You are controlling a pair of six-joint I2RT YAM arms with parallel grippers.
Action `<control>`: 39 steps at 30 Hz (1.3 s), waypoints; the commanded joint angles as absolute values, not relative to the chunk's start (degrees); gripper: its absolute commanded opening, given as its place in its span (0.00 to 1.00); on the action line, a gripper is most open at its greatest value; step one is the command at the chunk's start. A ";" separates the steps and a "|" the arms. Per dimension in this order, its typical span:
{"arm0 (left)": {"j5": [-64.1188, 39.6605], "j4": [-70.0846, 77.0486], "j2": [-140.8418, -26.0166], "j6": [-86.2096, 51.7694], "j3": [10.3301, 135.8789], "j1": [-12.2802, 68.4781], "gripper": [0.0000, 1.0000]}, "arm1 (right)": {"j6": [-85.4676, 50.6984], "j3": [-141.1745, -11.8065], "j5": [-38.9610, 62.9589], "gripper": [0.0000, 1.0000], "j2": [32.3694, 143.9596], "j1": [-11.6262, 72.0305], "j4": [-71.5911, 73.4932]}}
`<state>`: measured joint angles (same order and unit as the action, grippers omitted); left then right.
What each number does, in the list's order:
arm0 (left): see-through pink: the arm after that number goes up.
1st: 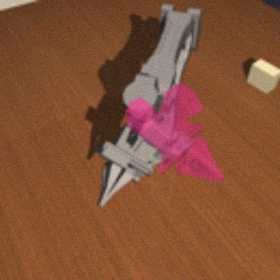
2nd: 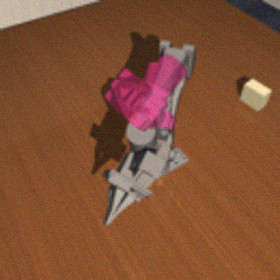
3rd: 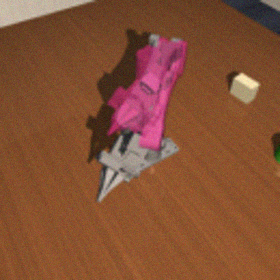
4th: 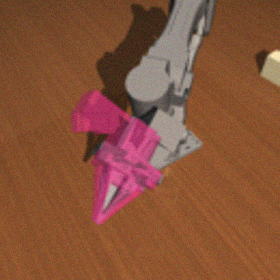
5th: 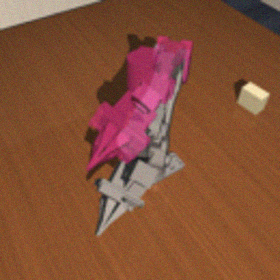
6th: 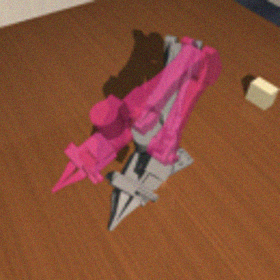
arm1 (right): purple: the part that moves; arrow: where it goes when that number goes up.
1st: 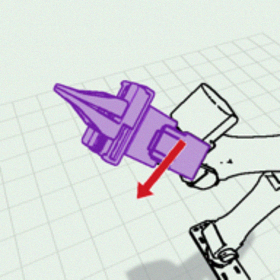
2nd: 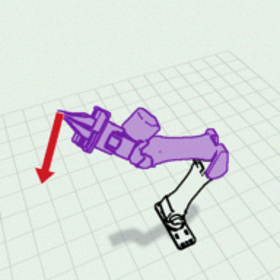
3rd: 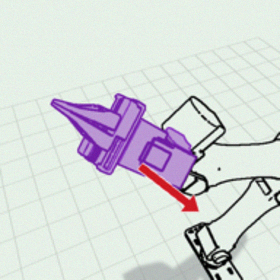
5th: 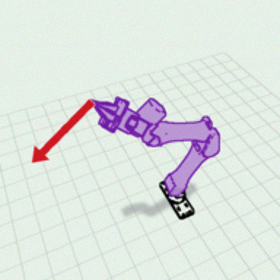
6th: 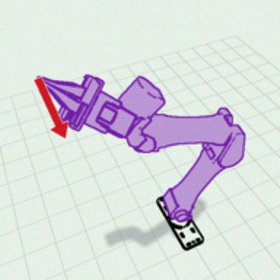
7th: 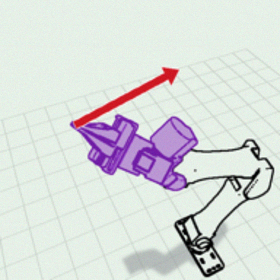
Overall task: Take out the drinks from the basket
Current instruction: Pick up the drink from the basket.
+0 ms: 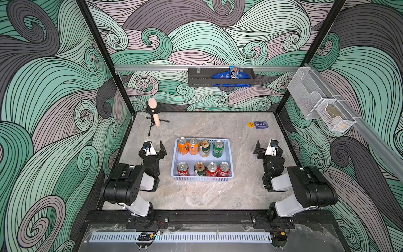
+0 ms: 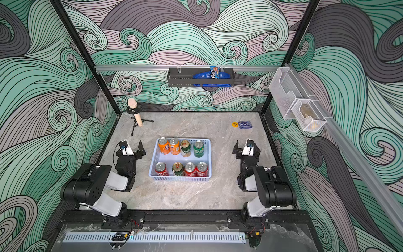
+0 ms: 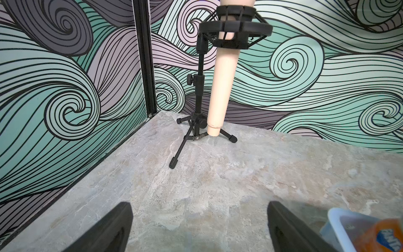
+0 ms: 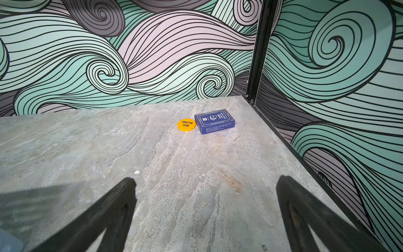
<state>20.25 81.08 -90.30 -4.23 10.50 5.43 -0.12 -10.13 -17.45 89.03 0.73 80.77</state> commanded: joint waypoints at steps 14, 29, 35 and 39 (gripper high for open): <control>19.51 82.86 -90.80 -3.52 10.55 5.19 0.99 | 0.37 -10.46 -17.27 1.00 89.16 0.97 81.60; 18.28 78.51 -83.28 -1.94 9.32 5.55 0.99 | 0.18 -10.90 -18.66 1.00 85.05 1.23 77.64; 21.76 61.55 -73.61 -7.48 13.20 6.68 0.98 | -1.65 -15.98 -23.23 1.00 76.81 1.32 59.92; 15.64 47.39 -67.10 -14.75 18.66 6.97 0.97 | -7.82 -19.21 -27.38 1.00 74.48 1.67 49.14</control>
<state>19.44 59.61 -70.57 -8.84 14.44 6.46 -3.09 -17.02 -23.00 75.83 1.28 60.71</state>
